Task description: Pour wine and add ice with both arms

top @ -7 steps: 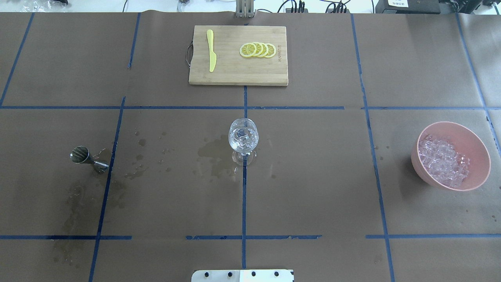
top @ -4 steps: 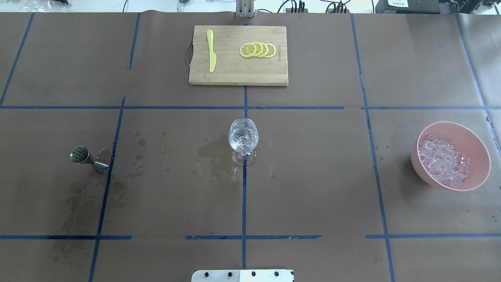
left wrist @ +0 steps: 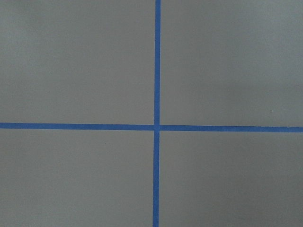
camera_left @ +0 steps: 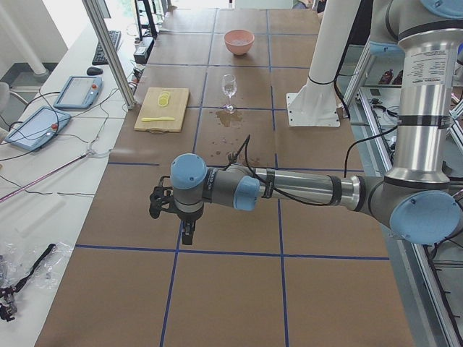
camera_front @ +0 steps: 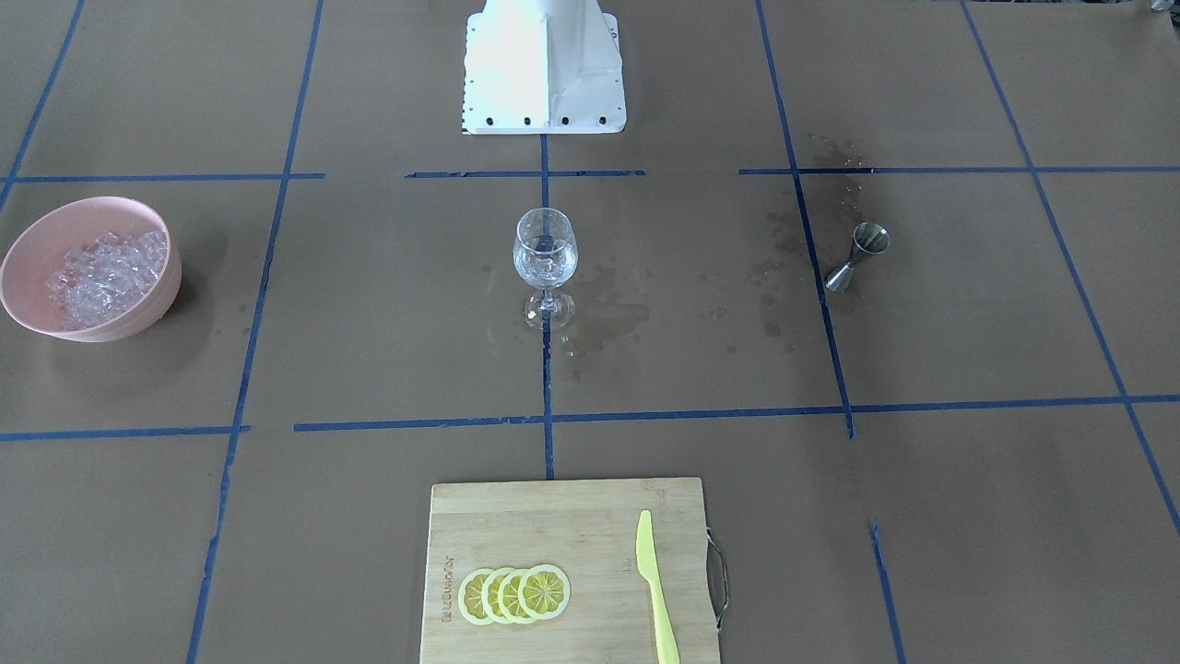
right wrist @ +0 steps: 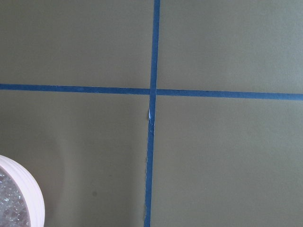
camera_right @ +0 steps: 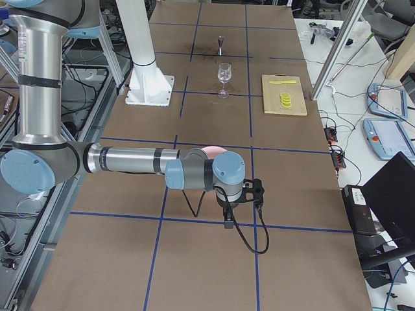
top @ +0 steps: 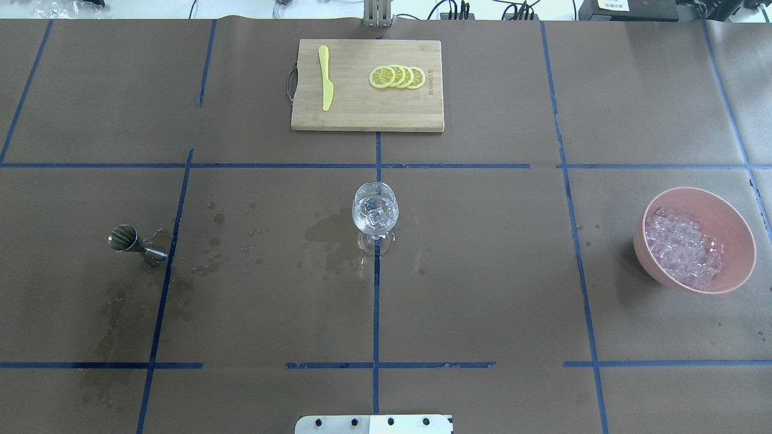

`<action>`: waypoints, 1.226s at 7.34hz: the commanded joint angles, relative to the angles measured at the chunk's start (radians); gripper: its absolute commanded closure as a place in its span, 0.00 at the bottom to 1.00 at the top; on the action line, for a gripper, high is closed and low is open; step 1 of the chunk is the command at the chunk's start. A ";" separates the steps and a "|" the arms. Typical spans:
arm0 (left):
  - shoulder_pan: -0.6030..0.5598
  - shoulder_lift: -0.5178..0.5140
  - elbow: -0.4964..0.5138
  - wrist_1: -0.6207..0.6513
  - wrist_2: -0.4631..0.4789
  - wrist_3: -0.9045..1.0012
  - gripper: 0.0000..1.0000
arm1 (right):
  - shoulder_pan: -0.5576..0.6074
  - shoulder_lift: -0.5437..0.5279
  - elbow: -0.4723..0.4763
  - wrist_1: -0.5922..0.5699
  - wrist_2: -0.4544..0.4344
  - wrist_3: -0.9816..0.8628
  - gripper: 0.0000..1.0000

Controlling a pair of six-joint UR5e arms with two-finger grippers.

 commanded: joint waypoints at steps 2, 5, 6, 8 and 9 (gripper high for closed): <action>0.000 0.002 0.002 -0.001 0.000 0.000 0.00 | -0.023 0.010 0.000 0.001 -0.010 0.002 0.00; 0.000 0.002 0.000 -0.001 0.000 0.000 0.00 | -0.023 0.006 0.000 0.000 -0.024 0.089 0.00; 0.000 0.002 0.000 -0.001 0.000 0.000 0.00 | -0.023 0.006 0.000 0.001 -0.024 0.089 0.00; 0.000 0.000 -0.002 -0.001 0.000 0.000 0.00 | -0.023 0.010 0.006 0.001 -0.024 0.081 0.00; 0.000 0.000 -0.002 -0.001 0.000 0.000 0.00 | -0.023 0.010 0.007 0.001 -0.024 0.080 0.00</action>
